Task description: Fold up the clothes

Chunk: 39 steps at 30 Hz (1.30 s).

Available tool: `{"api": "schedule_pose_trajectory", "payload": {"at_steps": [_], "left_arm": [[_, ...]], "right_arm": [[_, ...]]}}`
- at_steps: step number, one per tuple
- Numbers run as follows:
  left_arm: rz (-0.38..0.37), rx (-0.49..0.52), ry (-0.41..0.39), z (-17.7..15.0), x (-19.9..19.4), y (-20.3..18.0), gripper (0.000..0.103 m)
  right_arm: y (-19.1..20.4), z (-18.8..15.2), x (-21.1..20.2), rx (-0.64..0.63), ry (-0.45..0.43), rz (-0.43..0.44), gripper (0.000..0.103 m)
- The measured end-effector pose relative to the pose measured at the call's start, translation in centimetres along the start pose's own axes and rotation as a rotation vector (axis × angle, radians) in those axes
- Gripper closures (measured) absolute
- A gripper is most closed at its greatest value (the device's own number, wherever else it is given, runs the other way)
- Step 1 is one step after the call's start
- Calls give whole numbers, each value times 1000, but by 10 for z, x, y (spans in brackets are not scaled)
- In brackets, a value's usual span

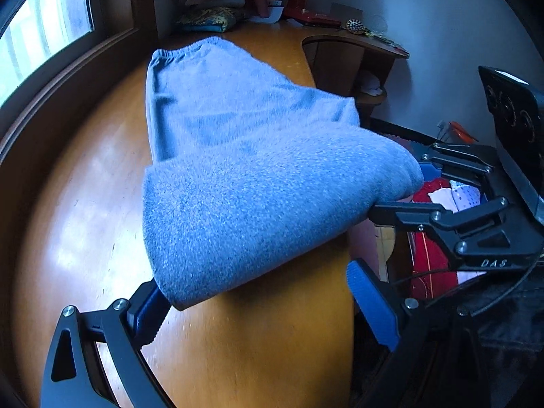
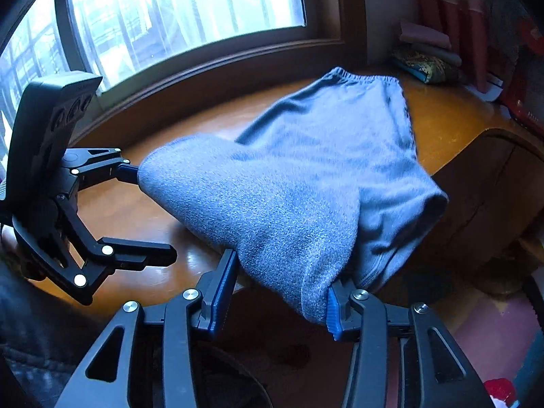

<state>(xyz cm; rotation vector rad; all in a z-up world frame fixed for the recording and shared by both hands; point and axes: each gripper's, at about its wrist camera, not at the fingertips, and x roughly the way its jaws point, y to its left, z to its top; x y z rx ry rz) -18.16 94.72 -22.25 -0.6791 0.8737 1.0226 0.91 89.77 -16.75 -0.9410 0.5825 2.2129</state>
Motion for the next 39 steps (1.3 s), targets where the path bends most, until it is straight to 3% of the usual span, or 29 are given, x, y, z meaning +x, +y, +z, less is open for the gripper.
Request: {"api": "schedule_pose_trajectory", "payload": {"at_steps": [11, 18, 31, 39], "left_arm": [[4, 17, -46, 51, -20, 22, 6], [83, 29, -95, 79, -22, 40, 6], [98, -11, -115, 128, 23, 70, 4], [118, -59, -122, 147, 53, 93, 3]], "right_arm": [[-23, 47, -3, 27, -82, 7, 57], [-43, 77, 2, 62, -133, 21, 56], [-90, 104, 45, 214, -130, 24, 55], [-123, 117, 81, 333, -96, 69, 56]]}}
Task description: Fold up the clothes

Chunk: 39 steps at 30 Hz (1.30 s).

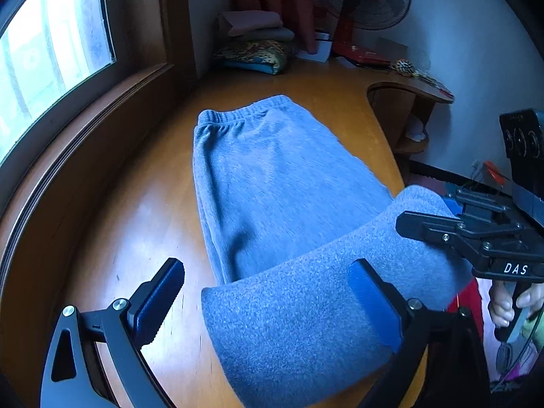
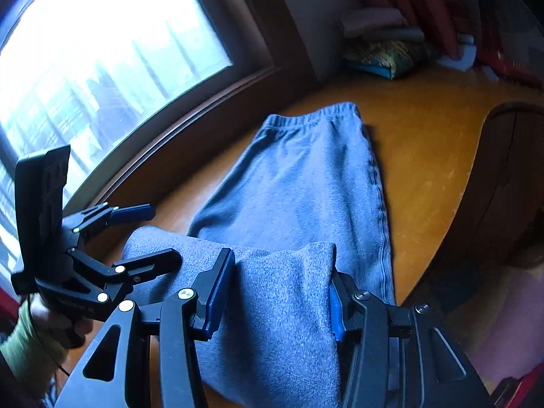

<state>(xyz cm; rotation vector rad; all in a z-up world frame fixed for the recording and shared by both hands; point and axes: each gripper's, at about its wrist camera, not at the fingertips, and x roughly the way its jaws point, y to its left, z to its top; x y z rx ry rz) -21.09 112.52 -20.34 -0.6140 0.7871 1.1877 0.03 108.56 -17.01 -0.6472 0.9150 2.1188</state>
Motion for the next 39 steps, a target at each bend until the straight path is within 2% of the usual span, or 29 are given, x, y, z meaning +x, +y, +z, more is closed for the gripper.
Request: {"api": "schedule_pose_trajectory", "payload": {"at_steps": [4, 6, 10, 14, 16, 20, 25, 33, 39], "left_arm": [[-12, -41, 15, 3, 18, 8, 3], [-14, -71, 27, 3, 27, 14, 3], [-18, -99, 52, 3, 41, 21, 2], [-17, -95, 54, 3, 46, 23, 0], [-21, -95, 60, 5, 47, 23, 0], [-20, -92, 66, 5, 48, 23, 0], [2, -68, 63, 4, 51, 20, 0], [-61, -140, 75, -2, 56, 27, 0], [-65, -202, 94, -2, 61, 24, 0]], "right_arm": [[-31, 8, 10, 153, 60, 101, 54], [-40, 11, 4, 172, 63, 78, 54], [-35, 16, -25, 86, 15, -54, 54], [-4, 8, -39, -59, -46, -85, 54], [13, 0, -31, -138, -48, -96, 54], [28, -16, 0, -216, 5, -106, 55], [-1, -26, 10, -114, 18, -3, 54], [2, -23, 15, -209, 9, 6, 55], [-6, -9, 25, -308, 35, 27, 52]]}}
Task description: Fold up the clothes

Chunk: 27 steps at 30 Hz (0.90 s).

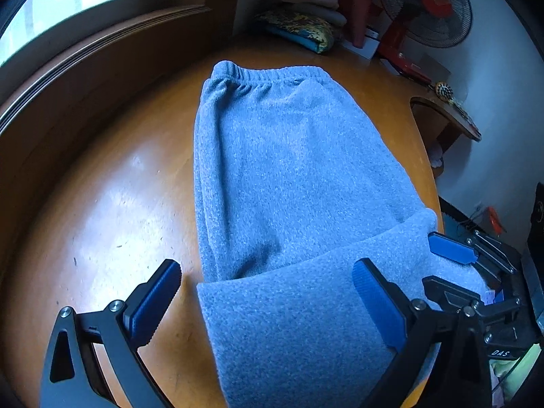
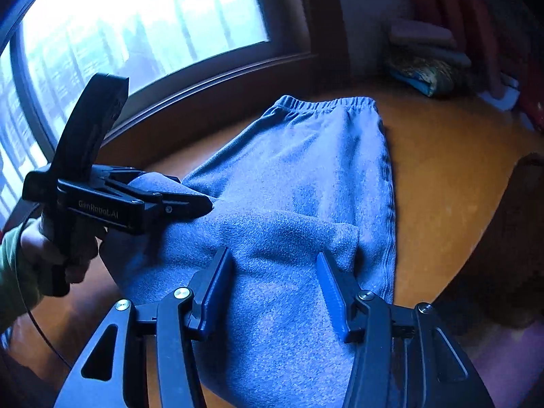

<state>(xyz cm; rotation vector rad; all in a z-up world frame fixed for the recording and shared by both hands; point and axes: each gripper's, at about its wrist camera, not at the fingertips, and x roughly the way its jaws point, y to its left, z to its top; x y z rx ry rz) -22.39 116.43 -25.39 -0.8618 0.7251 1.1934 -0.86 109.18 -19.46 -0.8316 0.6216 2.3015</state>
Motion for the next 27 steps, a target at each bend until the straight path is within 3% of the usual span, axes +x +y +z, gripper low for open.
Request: {"api": "schedule_pose_trajectory", "payload": {"at_steps": [9, 12, 16, 21, 27], "left_arm": [[77, -90, -41, -5, 0, -6, 0], [78, -143, -46, -5, 1, -5, 0], [63, -183, -66, -6, -6, -2, 1], [58, -205, -117, -11, -32, -3, 1], [83, -161, -157, -38, -73, -2, 1]], "right_arm": [[-26, 22, 18, -114, 88, 111, 51], [-38, 29, 23, -87, 108, 139, 50], [-44, 36, 18, -38, 116, 120, 49], [-46, 37, -13, -20, 39, 67, 47], [-42, 17, -41, -66, 52, 29, 41]]}}
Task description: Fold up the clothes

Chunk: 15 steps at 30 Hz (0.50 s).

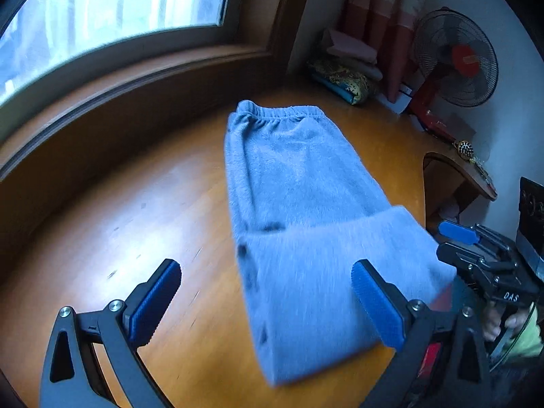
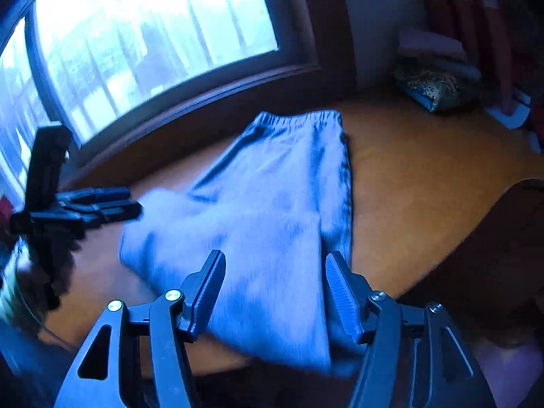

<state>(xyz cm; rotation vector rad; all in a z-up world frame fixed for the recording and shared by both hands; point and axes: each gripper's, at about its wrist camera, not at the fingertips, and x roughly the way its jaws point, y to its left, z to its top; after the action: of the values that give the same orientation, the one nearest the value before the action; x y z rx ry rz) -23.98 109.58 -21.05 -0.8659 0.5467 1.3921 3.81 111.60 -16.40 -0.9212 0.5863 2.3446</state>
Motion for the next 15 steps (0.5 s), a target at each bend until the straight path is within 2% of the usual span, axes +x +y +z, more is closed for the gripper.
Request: {"api": "schedule_pose_trajectory", "payload": {"at_steps": [3, 6, 11, 15], "left_arm": [[6, 1, 19, -20, -13, 1, 1], [5, 47, 58, -36, -15, -7, 1], [9, 141, 122, -48, 6, -29, 1], [1, 161, 146, -51, 22, -32, 1]], "right_arm": [[4, -18, -10, -19, 31, -51, 41], [3, -34, -20, -20, 55, -82, 41], [-5, -49, -22, -3, 95, -94, 41], [-10, -53, -17, -18, 94, -97, 41]]}}
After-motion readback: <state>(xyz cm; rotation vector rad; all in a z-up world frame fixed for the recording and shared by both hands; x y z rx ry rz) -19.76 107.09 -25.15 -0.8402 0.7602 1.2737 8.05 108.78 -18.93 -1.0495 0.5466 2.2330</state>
